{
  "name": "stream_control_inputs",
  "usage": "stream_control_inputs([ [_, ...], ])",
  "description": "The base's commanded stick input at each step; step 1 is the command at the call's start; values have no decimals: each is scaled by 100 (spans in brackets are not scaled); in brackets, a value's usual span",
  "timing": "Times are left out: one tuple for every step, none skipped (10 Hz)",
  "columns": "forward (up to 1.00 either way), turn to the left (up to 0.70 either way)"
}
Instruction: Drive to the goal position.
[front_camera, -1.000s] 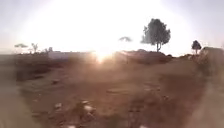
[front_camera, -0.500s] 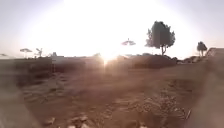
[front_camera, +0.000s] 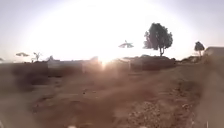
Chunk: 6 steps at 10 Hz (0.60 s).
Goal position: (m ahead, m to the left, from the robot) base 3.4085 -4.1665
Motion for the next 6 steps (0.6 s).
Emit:
stream_control_inputs([
  [68, -34],
  [68, -34],
  [68, -34],
  [68, -34],
  [68, -34],
  [68, -34],
])
